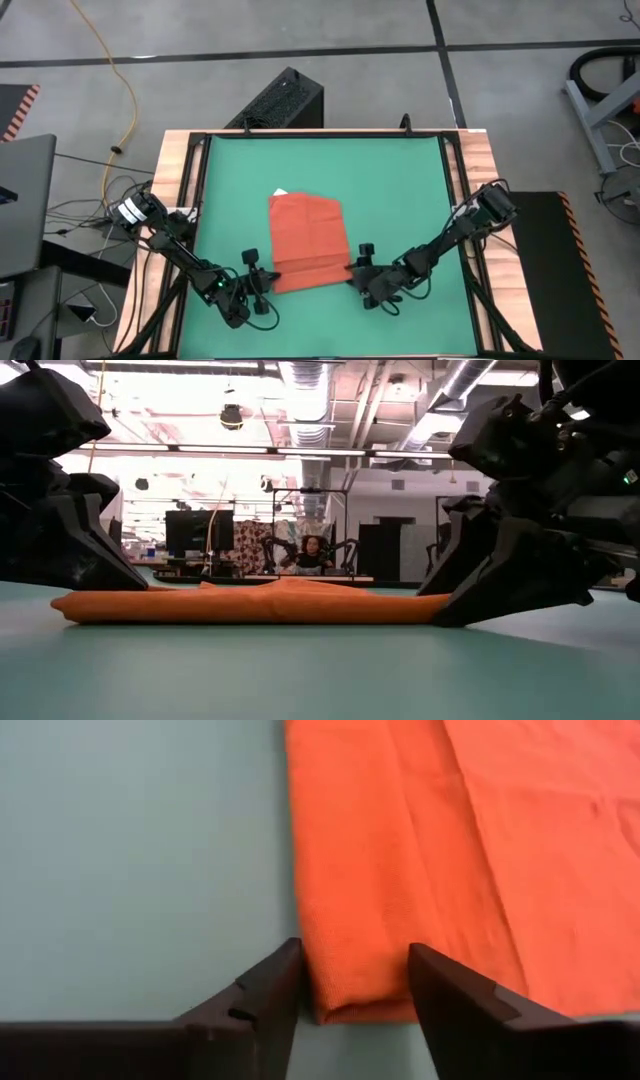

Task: Roll towel into tight, uniform cylinder
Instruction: Roll the orange towel

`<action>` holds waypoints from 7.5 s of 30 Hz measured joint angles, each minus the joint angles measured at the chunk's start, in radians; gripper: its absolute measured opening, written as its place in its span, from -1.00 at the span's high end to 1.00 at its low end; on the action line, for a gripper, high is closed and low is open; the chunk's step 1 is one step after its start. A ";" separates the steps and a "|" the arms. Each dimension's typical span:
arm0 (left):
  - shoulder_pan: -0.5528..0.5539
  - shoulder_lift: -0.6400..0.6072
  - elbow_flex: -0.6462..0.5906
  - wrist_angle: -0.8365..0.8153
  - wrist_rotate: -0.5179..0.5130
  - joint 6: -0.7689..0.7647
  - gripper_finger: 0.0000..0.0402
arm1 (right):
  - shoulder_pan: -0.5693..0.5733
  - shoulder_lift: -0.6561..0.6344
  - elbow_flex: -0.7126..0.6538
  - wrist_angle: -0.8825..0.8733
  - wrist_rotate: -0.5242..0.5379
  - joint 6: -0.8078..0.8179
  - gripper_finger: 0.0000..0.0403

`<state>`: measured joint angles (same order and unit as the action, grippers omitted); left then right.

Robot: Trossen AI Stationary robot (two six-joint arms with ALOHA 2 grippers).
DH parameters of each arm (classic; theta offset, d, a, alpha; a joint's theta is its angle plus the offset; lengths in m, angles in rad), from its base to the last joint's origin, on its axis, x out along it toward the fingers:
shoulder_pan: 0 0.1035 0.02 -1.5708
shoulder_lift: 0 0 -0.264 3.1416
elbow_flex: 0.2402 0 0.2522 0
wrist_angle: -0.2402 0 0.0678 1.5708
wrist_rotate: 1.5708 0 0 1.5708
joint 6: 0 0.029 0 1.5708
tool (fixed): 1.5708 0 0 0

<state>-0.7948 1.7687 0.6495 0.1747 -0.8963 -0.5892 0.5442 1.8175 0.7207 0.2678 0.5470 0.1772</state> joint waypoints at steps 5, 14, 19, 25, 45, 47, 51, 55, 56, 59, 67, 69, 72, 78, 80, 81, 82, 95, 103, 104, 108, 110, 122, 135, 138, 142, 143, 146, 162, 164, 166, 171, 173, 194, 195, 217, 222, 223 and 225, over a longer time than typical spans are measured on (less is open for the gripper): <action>0.000 0.000 0.004 0.008 -0.003 0.001 1.00 | -0.002 0.000 -0.006 -0.008 0.010 0.038 0.30; -0.047 -0.115 0.103 -0.068 -0.083 0.144 1.00 | 0.010 0.001 -0.009 -0.025 0.017 0.110 0.94; -0.095 -0.148 0.111 -0.094 -0.009 0.234 1.00 | 0.009 0.002 -0.009 -0.023 0.019 0.164 0.86; -0.102 -0.009 0.122 -0.056 0.168 0.415 0.96 | 0.009 0.002 -0.009 -0.020 0.015 0.164 0.87; -0.075 0.058 0.214 -0.194 0.080 0.575 0.11 | 0.016 0.003 -0.009 -0.024 0.001 0.187 0.87; -0.059 0.064 0.214 -0.230 0.075 0.546 0.04 | 0.016 0.003 -0.009 -0.023 0.000 0.189 0.87; -0.032 0.065 0.189 -0.262 0.088 0.464 0.00 | 0.016 0.003 -0.010 -0.021 0.000 0.190 0.87; -0.009 0.062 0.142 -0.260 0.098 0.369 0.00 | 0.016 0.003 -0.010 -0.020 0.000 0.190 0.87; -0.004 0.061 0.134 -0.254 0.103 0.353 0.01 | 0.016 0.003 -0.010 -0.020 0.000 0.190 0.87; 0.005 0.060 0.110 -0.242 0.122 0.311 0.08 | 0.016 0.003 -0.010 -0.020 0.000 0.190 0.87; 0.024 0.062 0.087 -0.252 0.168 0.224 0.67 | 0.016 0.003 -0.010 -0.019 -0.001 0.193 0.87; 0.025 0.063 0.086 -0.247 0.167 0.224 0.87 | 0.016 0.003 -0.010 -0.019 0.000 0.213 0.87; 0.026 0.062 0.100 -0.255 0.165 0.192 0.95 | 0.020 0.003 -0.010 -0.014 0.000 0.228 0.88; 0.030 0.029 0.148 -0.262 0.247 0.128 0.98 | 0.038 -0.002 0.013 -0.004 -0.008 0.252 0.90; 0.029 0.000 0.152 -0.257 0.271 0.107 0.99 | 0.043 -0.003 0.033 -0.011 -0.043 0.270 0.91; 0.028 -0.016 0.152 -0.259 0.279 0.098 0.99 | 0.044 -0.003 0.043 -0.012 -0.065 0.280 0.91; 0.027 -0.033 0.152 -0.259 0.280 0.089 0.99 | 0.045 -0.005 0.050 -0.014 -0.089 0.294 0.91; 0.081 -0.114 0.121 -0.287 0.332 0.019 1.00 | -0.003 -0.033 0.159 -0.081 -0.267 0.696 0.91; 0.116 -0.233 0.076 -0.239 0.370 -0.021 1.00 | -0.007 -0.105 0.173 -0.156 -0.324 0.902 0.92; 0.123 -0.252 0.065 -0.204 0.387 -0.016 1.00 | -0.012 -0.110 0.173 -0.162 -0.328 0.917 0.92; 0.176 -0.308 -0.021 -0.040 0.510 0.001 1.00 | -0.030 -0.111 0.173 -0.178 -0.371 0.961 0.92; 0.211 -0.318 -0.070 0.041 0.576 -0.007 1.00 | -0.031 -0.107 0.173 -0.181 -0.369 0.989 0.92; 0.362 -0.317 -0.192 0.238 0.797 -0.034 1.00 | -0.014 -0.103 0.174 -0.326 -0.359 1.158 0.92; 0.439 -0.311 -0.199 0.226 0.803 0.024 1.00 | -0.015 -0.103 0.174 -0.422 -0.336 1.193 0.92; 0.440 -0.311 -0.199 0.227 0.803 0.024 1.00 | -0.015 -0.103 0.175 -0.437 -0.335 1.196 0.92; 0.440 -0.294 -0.198 0.233 0.806 0.011 1.00 | -0.015 -0.103 0.175 -0.451 -0.335 1.195 0.92; 0.441 -0.289 -0.199 0.232 0.807 0.008 1.00 | -0.015 -0.103 0.175 -0.454 -0.335 1.189 0.92; 0.445 -0.239 -0.197 0.265 0.814 0.001 1.00 | -0.012 -0.097 0.175 -0.461 -0.334 1.161 0.90; 0.446 -0.159 -0.193 0.333 0.848 0.001 1.00 | 0.037 -0.097 0.172 -0.447 -0.238 1.002 0.50; 0.446 -0.159 -0.193 0.334 0.848 0.001 1.00 | 0.050 -0.108 0.172 -0.451 -0.202 0.999 0.44; 0.446 -0.159 -0.193 0.333 0.848 0.003 1.00 | 0.063 -0.117 0.173 -0.449 -0.172 0.999 0.39; 0.446 -0.159 -0.192 0.338 0.865 0.006 1.00 | 0.127 -0.138 0.173 -0.450 -0.032 0.976 0.36; 0.446 -0.159 -0.186 0.339 0.880 0.015 1.00 | 0.157 -0.143 0.173 -0.449 0.054 0.943 0.36; 0.461 -0.158 -0.092 0.268 0.936 0.107 1.00 | 0.166 -0.075 0.174 -0.338 0.259 0.694 0.42; 0.461 -0.158 -0.092 0.268 0.935 0.107 1.00 | 0.162 -0.052 0.174 -0.300 0.260 0.670 0.42; 0.452 -0.246 -0.091 0.263 0.967 0.253 0.58 | 0.161 0.131 0.177 -0.199 0.225 0.791 0.42; 0.436 -0.266 -0.091 0.236 0.972 0.273 0.33 | 0.161 0.132 0.176 -0.204 0.219 0.791 0.42; 0.436 -0.272 -0.091 0.214 0.977 0.260 0.28 | 0.161 0.132 0.176 -0.204 0.218 0.791 0.42; 0.436 -0.287 -0.091 0.165 0.979 0.230 0.22 | 0.161 0.132 0.176 -0.207 0.217 0.791 0.42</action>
<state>-0.3592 1.4819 0.5583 0.3401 0.0824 -0.3594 0.7055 1.9498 0.8967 0.0607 0.7644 0.9684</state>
